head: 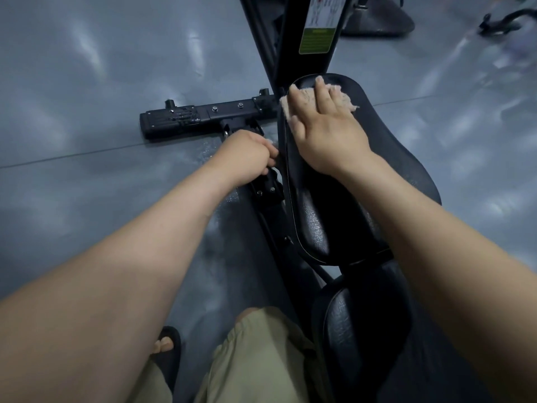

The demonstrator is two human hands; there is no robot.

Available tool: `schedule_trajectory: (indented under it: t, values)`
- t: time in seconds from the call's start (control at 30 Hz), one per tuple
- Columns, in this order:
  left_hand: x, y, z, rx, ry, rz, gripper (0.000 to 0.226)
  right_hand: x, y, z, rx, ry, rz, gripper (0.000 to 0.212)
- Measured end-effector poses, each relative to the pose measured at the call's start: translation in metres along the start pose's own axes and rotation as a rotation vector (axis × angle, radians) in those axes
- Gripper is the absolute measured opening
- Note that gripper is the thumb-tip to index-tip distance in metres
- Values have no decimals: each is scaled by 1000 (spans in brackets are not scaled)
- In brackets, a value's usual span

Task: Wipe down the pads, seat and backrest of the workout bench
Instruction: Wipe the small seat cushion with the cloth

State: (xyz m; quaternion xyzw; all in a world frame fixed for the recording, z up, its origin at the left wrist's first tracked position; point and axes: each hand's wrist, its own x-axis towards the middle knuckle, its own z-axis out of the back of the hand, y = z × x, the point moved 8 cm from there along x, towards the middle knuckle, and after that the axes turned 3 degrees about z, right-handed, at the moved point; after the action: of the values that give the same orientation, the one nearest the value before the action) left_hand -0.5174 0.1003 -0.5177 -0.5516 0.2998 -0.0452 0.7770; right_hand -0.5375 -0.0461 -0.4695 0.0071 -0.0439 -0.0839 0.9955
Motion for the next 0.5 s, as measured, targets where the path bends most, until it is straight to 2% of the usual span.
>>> schedule_trajectory:
  t: [0.2,0.5]
  values:
    - [-11,1,-4,-73,2,4,28,35,0,3,-6,129,28,56]
    - [-11,14,-5,46,0,6,41,-32,14,0,-14,66,141,56]
